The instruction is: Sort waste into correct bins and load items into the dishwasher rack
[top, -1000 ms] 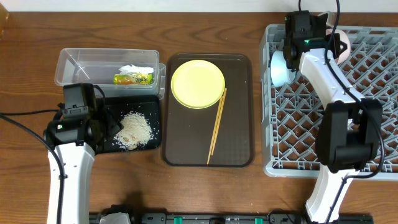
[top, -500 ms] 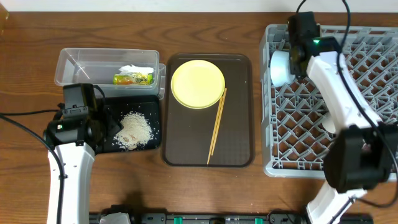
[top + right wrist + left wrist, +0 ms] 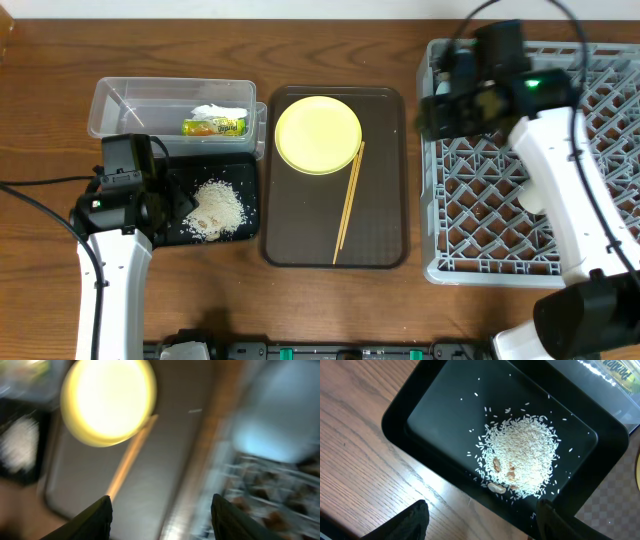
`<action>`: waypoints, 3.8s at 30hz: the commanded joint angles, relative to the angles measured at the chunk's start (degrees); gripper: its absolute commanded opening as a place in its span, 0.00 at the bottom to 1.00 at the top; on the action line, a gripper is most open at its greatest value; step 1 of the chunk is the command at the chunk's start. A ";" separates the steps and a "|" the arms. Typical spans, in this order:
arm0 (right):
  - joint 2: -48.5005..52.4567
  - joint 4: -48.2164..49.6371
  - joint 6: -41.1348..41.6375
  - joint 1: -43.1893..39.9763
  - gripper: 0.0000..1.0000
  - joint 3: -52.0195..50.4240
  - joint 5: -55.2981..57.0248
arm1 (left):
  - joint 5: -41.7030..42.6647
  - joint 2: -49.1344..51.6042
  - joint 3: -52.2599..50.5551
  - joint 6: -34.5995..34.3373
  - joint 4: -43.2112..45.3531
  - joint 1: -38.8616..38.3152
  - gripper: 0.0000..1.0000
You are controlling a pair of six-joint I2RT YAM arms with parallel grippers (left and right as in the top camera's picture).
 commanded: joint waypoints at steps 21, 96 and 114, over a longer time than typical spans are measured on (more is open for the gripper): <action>0.50 35.91 29.09 24.39 0.41 -35.21 18.95 | -0.11 0.35 0.68 -0.13 -0.28 0.31 0.71; -25.62 20.26 19.39 5.97 0.01 -39.47 26.23 | -0.11 0.35 0.68 -0.15 -0.28 0.31 0.71; -18.62 19.30 5.18 -4.98 0.01 -39.58 23.26 | -0.11 0.35 0.68 -0.13 -0.26 0.31 0.72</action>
